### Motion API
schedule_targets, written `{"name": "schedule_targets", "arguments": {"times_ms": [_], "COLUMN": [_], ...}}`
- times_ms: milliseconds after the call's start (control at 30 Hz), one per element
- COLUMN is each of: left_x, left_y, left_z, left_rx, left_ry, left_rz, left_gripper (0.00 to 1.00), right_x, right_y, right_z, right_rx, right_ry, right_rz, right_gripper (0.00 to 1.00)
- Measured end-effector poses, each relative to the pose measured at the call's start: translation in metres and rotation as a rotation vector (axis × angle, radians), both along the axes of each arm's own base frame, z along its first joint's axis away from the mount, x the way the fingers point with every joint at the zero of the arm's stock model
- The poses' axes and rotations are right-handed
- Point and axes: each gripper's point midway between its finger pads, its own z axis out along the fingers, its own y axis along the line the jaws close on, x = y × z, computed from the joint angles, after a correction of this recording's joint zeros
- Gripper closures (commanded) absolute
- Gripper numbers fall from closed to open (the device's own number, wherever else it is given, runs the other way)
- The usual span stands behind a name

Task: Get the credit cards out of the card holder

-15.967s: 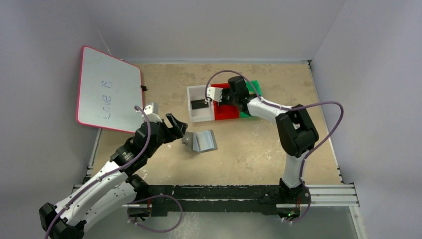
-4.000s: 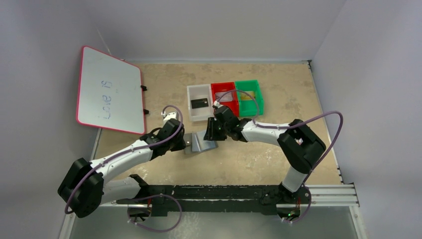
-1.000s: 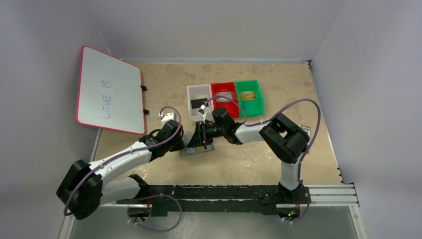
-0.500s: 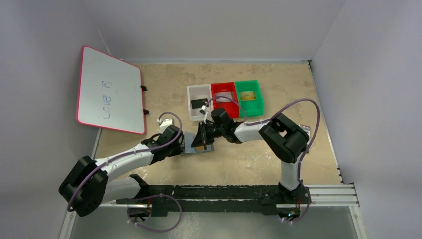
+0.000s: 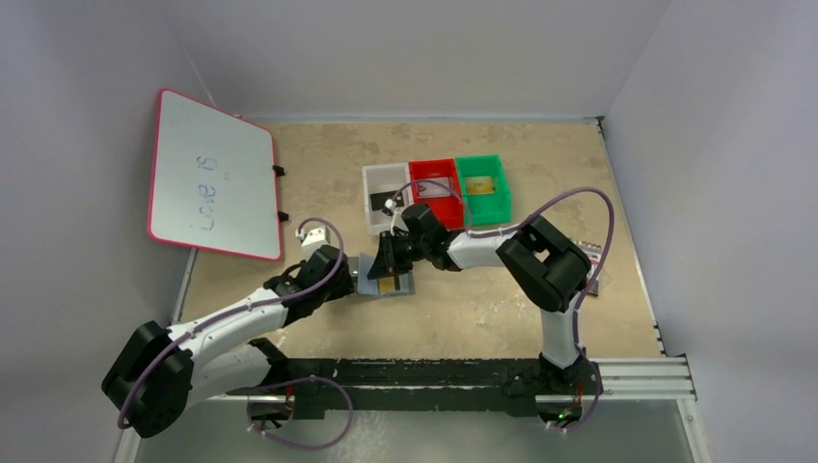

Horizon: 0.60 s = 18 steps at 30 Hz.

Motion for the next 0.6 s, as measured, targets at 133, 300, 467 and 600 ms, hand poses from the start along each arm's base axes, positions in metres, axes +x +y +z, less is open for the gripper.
{"name": "schedule_targets", "arguments": {"times_ms": [133, 300, 467, 600], "left_x": [0.000, 0.001, 0.007, 0.016], "left_y": [-0.001, 0.000, 0.008, 0.018], "left_z": [-0.005, -0.013, -0.015, -0.017], "left_rx": [0.013, 0.048, 0.101, 0.167], "left_ry": [0.001, 0.013, -0.009, -0.024], "left_rz": [-0.024, -0.052, -0.028, 0.023], "left_gripper": [0.50, 0.49, 0.53, 0.58], "right_x": [0.001, 0.005, 0.006, 0.006], "right_y": [-0.003, -0.001, -0.002, -0.002], "right_z": [-0.011, -0.020, -0.021, -0.021], "right_rx": [-0.043, -0.074, -0.082, -0.085], "right_ry": [0.008, 0.014, 0.016, 0.018], "right_rz": [-0.012, -0.022, -0.027, -0.028], "right_gripper": [0.80, 0.80, 0.80, 0.80]}}
